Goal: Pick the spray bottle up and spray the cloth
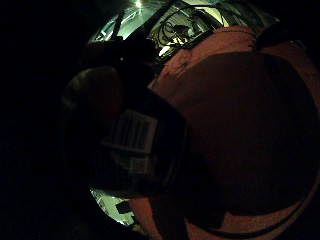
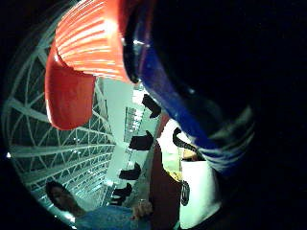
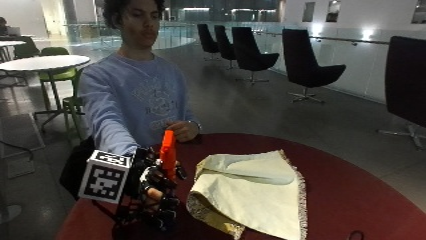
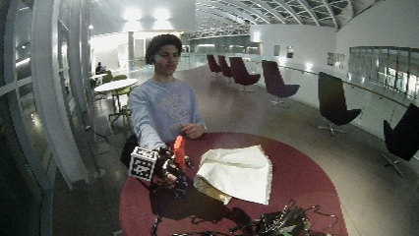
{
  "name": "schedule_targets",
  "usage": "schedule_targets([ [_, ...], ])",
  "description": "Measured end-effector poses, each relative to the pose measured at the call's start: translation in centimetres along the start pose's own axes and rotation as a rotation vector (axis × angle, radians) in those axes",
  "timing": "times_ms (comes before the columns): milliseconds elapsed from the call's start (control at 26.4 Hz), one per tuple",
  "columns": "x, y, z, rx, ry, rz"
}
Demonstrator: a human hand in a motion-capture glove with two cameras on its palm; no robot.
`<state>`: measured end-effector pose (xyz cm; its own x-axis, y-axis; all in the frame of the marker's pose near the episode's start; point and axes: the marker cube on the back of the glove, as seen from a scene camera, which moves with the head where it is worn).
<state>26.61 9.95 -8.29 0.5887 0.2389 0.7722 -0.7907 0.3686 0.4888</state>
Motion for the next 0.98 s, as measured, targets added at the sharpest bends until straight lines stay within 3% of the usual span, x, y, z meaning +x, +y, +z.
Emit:
schedule_targets([
  [530,-6.7,1.7,0.5,-0.474,-0.201,-0.064],
  [985,-9.7,4.1,3.0,-0.775,-0.148,0.09],
])
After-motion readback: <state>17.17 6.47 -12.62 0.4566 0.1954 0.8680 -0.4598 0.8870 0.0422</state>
